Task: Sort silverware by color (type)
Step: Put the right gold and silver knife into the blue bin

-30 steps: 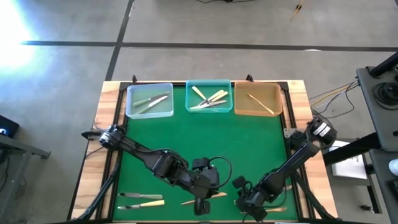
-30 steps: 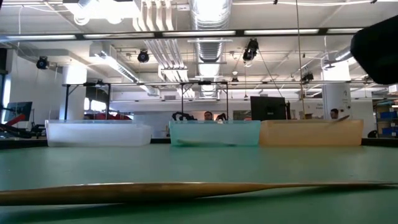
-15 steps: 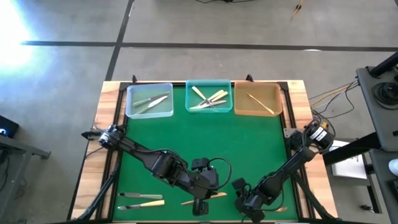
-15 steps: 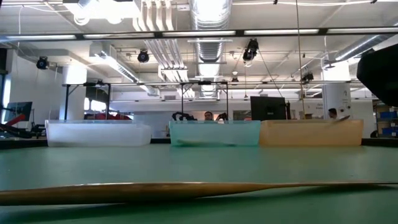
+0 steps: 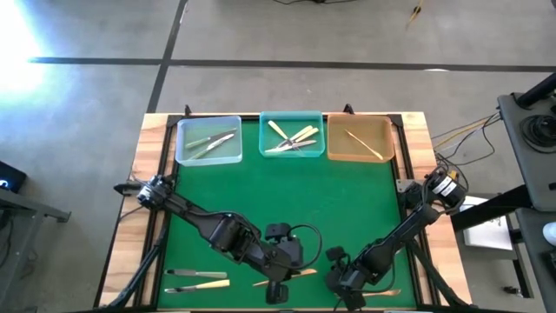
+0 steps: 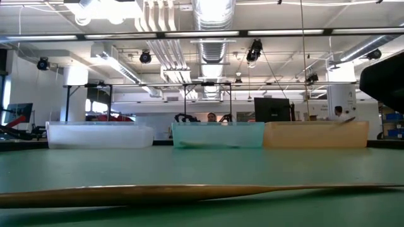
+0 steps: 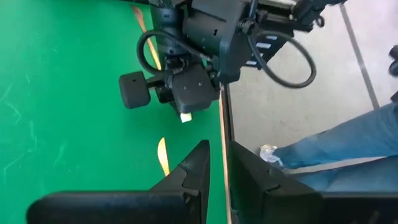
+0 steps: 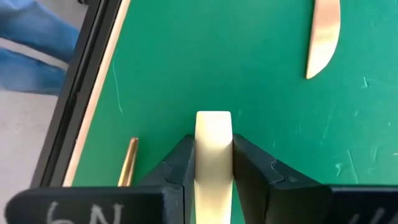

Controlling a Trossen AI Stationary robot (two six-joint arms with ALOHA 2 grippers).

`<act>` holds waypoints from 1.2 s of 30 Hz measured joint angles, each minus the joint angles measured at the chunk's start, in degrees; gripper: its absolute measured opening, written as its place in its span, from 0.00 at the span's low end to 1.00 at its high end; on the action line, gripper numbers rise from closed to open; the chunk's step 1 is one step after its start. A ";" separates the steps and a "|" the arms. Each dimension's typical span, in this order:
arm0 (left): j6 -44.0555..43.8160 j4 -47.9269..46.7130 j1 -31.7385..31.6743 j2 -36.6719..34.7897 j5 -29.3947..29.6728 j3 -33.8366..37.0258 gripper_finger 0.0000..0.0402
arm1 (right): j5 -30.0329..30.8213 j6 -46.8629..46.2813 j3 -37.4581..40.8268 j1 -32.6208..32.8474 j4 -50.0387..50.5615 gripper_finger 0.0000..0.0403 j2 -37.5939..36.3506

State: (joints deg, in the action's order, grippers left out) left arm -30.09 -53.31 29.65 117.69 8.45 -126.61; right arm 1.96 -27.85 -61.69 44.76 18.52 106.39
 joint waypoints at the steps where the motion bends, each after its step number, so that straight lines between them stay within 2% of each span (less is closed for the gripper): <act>1: 0.00 -0.53 0.02 0.00 0.00 0.00 0.10 | -0.06 -0.89 0.00 -0.01 0.00 0.18 0.00; 12: 0.87 -5.70 0.95 -0.45 -0.15 0.00 0.10 | -1.55 -2.35 0.48 0.06 1.91 0.18 -6.27; 19: 0.82 -7.75 1.59 -1.39 -0.12 0.00 0.10 | 0.68 -2.07 0.26 -0.48 6.02 0.18 -12.28; 24: -0.75 -8.82 2.32 -1.49 -0.11 -0.11 0.10 | 2.00 -1.53 0.17 -1.39 5.35 0.18 -15.66; 31: -4.19 -8.92 3.40 -1.64 -0.05 -0.13 0.10 | 5.74 0.36 0.20 -5.61 5.28 0.18 -18.32; 36: -4.42 -12.17 4.16 -2.72 0.24 -0.13 0.10 | 8.59 3.59 0.20 -11.25 5.16 0.18 -19.66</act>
State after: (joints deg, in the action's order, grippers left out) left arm -34.51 -65.48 33.81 114.97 8.69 -126.74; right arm 10.55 -24.26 -61.49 33.51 23.69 86.73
